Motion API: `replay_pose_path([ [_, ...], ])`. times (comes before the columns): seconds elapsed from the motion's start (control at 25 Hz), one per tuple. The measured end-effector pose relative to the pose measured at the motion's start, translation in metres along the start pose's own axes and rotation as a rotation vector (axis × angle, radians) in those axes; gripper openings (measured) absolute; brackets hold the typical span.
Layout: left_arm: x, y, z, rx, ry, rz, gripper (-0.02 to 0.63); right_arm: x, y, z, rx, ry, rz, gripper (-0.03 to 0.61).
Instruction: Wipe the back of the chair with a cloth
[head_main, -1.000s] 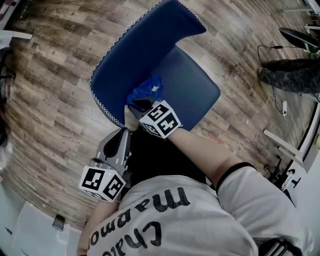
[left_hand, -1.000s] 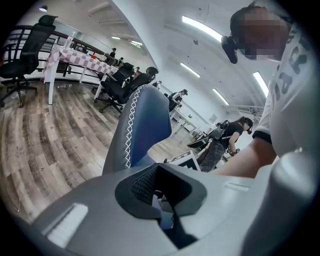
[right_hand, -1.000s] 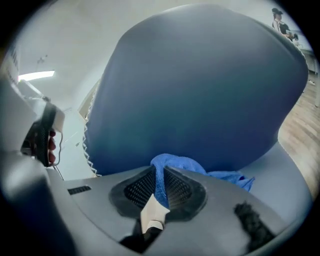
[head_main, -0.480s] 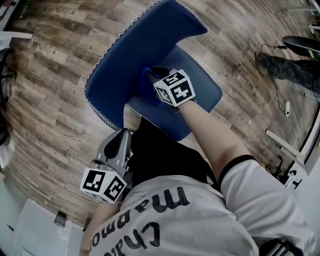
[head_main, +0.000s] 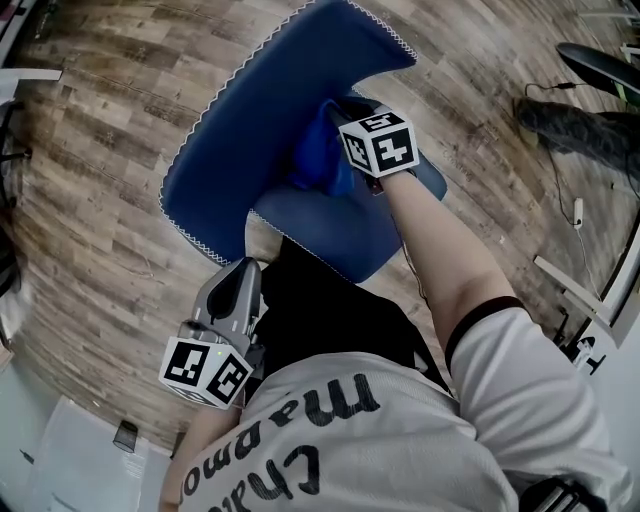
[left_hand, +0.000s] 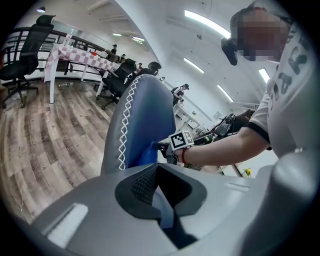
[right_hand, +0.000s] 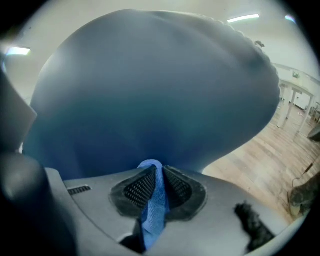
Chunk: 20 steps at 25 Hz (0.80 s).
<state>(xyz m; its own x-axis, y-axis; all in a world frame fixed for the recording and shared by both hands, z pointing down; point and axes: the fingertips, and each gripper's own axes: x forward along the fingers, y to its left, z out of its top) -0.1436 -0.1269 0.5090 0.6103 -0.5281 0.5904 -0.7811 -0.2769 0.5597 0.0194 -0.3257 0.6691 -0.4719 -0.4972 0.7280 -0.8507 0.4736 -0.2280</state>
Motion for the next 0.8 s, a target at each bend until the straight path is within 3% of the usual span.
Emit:
replay_pose_path([
  [0.48,0.007,0.008,-0.004,-0.025,0.016,0.010,0.005,-0.022,-0.090,0.008,0.169,-0.072,-0.289,0.057],
  [0.56,0.008,0.007,-0.004,-0.027,0.014,0.008,0.005,-0.021,-0.082,0.004,0.183,-0.075,-0.276,0.057],
  [0.8,0.010,0.003,-0.004,-0.029,0.010,0.001,0.005,0.005,-0.014,-0.021,0.129,0.001,-0.120,0.056],
])
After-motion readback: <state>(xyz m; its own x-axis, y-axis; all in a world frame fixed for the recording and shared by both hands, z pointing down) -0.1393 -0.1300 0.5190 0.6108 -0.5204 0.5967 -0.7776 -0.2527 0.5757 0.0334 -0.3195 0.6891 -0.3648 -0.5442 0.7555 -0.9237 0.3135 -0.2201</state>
